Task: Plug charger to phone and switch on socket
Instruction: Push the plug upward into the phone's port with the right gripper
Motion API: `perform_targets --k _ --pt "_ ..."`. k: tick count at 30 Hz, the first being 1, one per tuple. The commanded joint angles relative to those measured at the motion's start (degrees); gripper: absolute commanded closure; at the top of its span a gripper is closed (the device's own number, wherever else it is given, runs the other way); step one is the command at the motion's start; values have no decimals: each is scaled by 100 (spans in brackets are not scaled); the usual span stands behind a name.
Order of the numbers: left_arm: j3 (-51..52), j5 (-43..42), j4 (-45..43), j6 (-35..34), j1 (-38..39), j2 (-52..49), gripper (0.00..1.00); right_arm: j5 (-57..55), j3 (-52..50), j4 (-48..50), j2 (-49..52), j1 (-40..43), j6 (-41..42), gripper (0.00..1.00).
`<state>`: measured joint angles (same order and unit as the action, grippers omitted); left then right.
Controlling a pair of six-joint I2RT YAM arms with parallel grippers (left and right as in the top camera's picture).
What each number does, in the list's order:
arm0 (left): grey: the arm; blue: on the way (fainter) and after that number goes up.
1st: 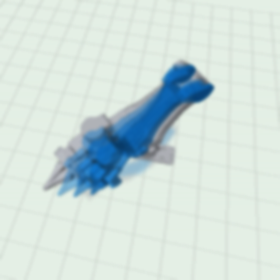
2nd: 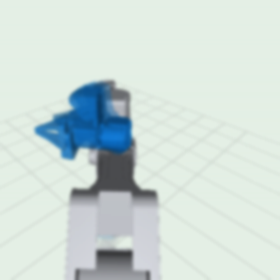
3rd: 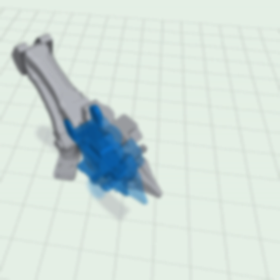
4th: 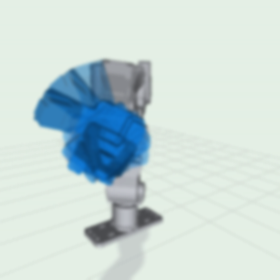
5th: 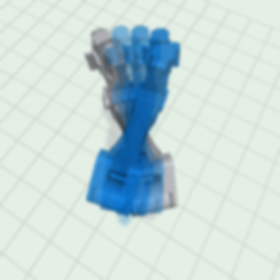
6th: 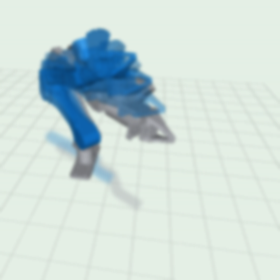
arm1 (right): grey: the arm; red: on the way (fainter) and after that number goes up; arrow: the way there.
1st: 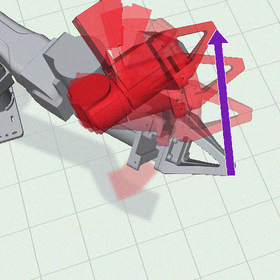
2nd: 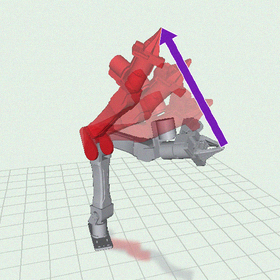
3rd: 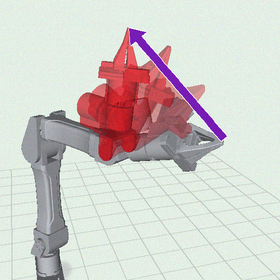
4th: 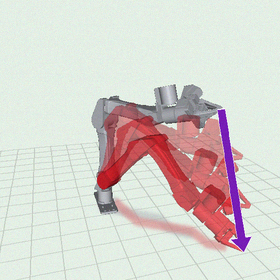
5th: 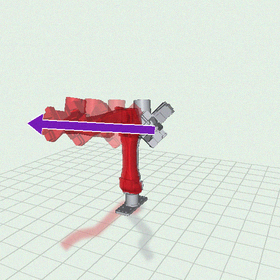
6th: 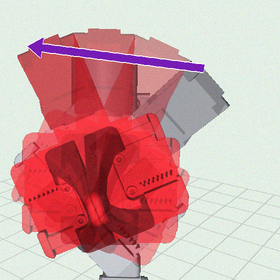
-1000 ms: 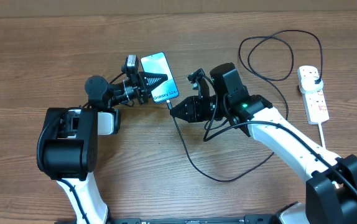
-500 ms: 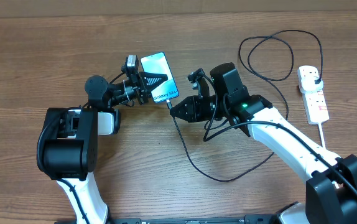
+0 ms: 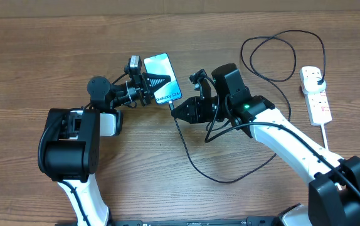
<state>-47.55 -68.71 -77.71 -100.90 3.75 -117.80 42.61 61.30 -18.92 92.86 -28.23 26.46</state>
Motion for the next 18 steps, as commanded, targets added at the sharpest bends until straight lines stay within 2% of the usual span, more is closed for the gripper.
perform_targets --k 1,9,18 --pt "-17 7 -52 216 39 138 96 -103 55 33 -46 -31 79 96" --pt "-17 -280 -52 625 39 138 96 -103 55 44 -46 -31 79 96" --pt "-17 -437 -55 682 42 138 95 -291 55 42 -46 -31 153 96"
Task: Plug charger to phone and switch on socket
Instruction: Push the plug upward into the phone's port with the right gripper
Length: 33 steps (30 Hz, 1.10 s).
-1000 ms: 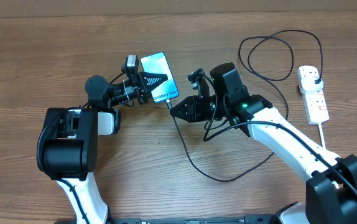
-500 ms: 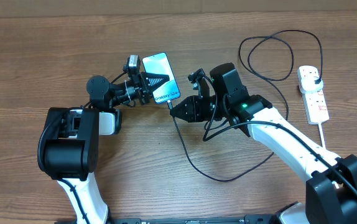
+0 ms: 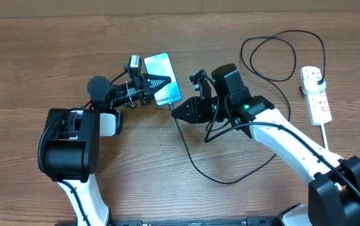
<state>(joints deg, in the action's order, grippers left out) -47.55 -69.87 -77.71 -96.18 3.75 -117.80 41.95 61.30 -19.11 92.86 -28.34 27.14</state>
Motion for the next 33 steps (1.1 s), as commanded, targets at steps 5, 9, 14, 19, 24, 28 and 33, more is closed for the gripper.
perform_targets --k 5,9,14,19,24,28,33 --pt "-17 -334 -55 146 50 138 96 -310 55 116 -44 -20 120 96" --pt "-17 -369 -55 146 114 138 95 -426 55 160 -44 -20 127 96" --pt "-17 -369 -55 149 208 138 96 -485 55 216 -44 -20 142 96" --pt "-17 -431 -52 146 243 138 96 -551 55 243 -42 -20 144 96" --pt "-17 -562 -52 146 271 138 96 -592 55 299 -39 -20 166 96" --pt "-17 -612 -55 149 271 138 96 -595 55 330 -39 -20 166 96" --pt "-17 -695 -52 151 271 138 96 -595 55 374 -39 -20 205 96"
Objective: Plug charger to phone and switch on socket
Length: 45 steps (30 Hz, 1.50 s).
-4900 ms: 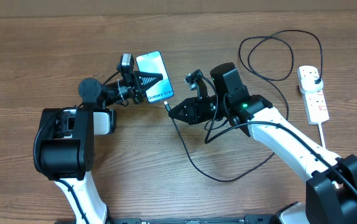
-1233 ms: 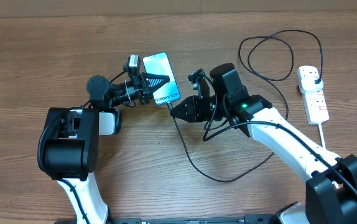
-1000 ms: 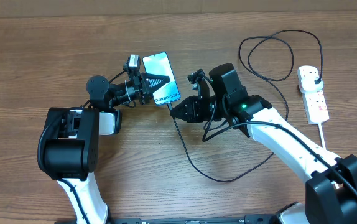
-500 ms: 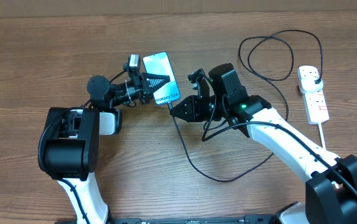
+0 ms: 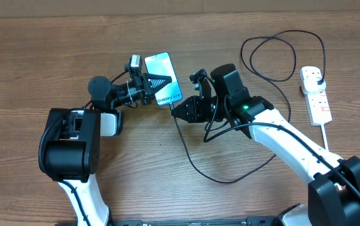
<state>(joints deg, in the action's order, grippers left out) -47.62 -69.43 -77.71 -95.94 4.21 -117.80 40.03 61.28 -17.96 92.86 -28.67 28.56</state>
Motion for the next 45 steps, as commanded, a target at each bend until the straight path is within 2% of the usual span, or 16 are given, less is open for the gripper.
perform_targets --k 1,10,15,17,24,29,31,34,39,45 --pt "-11 -754 -55 127 225 138 96 -402 57 262 -39 13 63 96" --pt "-11 -789 -52 129 225 138 96 -363 57 199 -39 11 59 96" --pt "-11 -708 -48 262 190 138 96 -138 59 -345 -66 26 -420 94" --pt "-11 -708 -46 326 175 138 95 -133 59 -509 -133 55 -507 82" --pt "-11 -649 -7 415 173 138 96 -103 59 -1016 -883 144 -927 59" --pt "-11 -599 105 485 184 138 96 -588 59 -1484 -1679 146 -1110 39" --pt "-11 -555 286 612 197 138 95 -868 59 -1694 -1956 146 -1110 31" --pt "-11 -479 693 949 269 138 95 -1423 59 -2079 -2323 146 -1108 26" --pt "-11 -201 1679 1777 483 138 96 -1974 59 -2603 -2704 146 -1110 24" --pt "-66 264 3265 2885 748 138 96 -2083 59 -2876 -2771 146 -1132 24"
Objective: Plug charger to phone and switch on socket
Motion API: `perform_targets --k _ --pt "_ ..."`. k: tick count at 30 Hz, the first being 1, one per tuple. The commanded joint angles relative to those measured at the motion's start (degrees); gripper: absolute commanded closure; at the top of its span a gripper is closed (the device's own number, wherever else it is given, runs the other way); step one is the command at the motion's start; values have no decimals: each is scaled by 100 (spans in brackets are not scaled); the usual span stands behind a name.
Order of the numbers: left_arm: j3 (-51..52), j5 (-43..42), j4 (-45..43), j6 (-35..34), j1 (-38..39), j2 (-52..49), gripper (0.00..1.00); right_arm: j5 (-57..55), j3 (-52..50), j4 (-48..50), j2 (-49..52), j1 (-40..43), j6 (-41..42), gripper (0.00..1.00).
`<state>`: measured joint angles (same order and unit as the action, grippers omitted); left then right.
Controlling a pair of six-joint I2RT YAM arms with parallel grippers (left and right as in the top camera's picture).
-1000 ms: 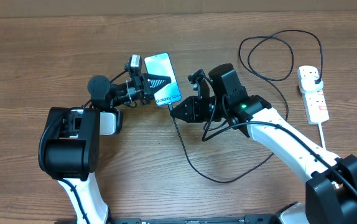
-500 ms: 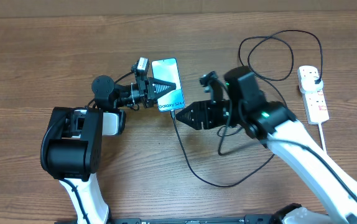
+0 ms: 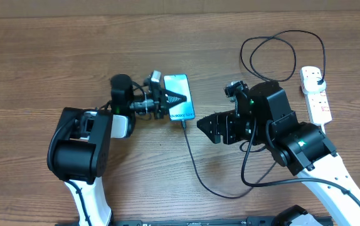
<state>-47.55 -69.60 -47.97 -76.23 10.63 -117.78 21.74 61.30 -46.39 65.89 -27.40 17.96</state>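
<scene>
The phone (image 3: 181,94) lies screen-up with a blue display at the table's middle. My left gripper (image 3: 169,102) is shut on its left edge, one dark finger lying across the screen. The black charger cable (image 3: 192,163) runs from the phone's near end, where its plug (image 3: 183,123) sits in the port. From there it loops down and right under my right arm. My right gripper (image 3: 206,129) stands open a short way right of the plug, touching neither phone nor cable. The white socket strip (image 3: 315,94) lies at the far right with the charger (image 3: 313,76) plugged in.
A loop of slack cable (image 3: 274,53) lies at the back right, between the right arm and the socket strip. The strip's own white lead (image 3: 323,135) runs toward the front edge. The brown wooden table (image 3: 42,63) shows bare on the left.
My right gripper was at the plug by the phone's near end; it now stands back to the right, open. The left gripper and the phone sit further right and nearer.
At all three earlier moments my left gripper held the phone at centre left, and my right gripper's tips were at the cable's plug on the phone's near end, barely shifting. Now the plug stays in the phone while the right gripper is off it.
</scene>
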Motion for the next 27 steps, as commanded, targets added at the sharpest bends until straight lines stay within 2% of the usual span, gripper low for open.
perform_targets --k 1,5,9,13,17,20,27 --pt "-111 337 529 1047 133 136 96 -269 57 -55 -74 20 -74 23" --pt "-455 535 1565 1650 234 136 96 -267 57 -74 -74 20 -160 23" --pt "-1064 774 2975 2557 319 136 96 -267 57 -85 -74 20 -162 23" --pt "-1700 1421 4649 3585 400 136 96 -286 57 -140 -74 20 -184 23" --pt "-2164 2229 5956 4262 468 136 96 -378 57 -216 -74 20 -201 23" --pt "-2371 2653 6498 4483 487 136 96 -415 57 -223 -74 20 -199 23" --pt "-2393 3327 6876 4524 507 131 95 -413 57 -240 -74 20 -197 23"
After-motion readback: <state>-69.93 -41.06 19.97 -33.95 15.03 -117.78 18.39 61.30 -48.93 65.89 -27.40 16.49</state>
